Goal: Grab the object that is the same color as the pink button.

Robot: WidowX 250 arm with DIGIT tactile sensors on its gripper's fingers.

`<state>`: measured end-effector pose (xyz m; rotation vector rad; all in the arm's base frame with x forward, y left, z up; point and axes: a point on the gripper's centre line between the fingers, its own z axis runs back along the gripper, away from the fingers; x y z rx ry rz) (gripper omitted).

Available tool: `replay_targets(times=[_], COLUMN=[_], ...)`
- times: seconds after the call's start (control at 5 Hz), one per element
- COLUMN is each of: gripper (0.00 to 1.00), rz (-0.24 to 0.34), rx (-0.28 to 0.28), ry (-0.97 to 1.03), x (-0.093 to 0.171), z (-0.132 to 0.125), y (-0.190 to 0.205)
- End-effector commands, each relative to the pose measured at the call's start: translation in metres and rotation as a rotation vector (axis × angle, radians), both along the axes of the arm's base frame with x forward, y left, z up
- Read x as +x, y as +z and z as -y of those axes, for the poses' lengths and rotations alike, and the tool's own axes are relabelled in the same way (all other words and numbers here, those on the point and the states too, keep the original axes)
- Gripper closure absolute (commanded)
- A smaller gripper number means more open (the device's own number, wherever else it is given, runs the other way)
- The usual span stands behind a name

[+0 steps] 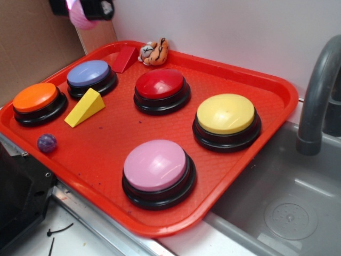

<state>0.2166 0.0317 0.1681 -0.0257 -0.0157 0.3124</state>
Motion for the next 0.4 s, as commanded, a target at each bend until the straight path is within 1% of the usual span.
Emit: replay_targets(times=[0.0, 0.2], gripper=[1.0, 1.0], rz=[0.003, -0.003], rx=[-0.046, -0.049], ry=[-0.141, -0.228], x=[-0.023, -0.028], z=[-0.004, 0.01], y=[0.015, 0.004])
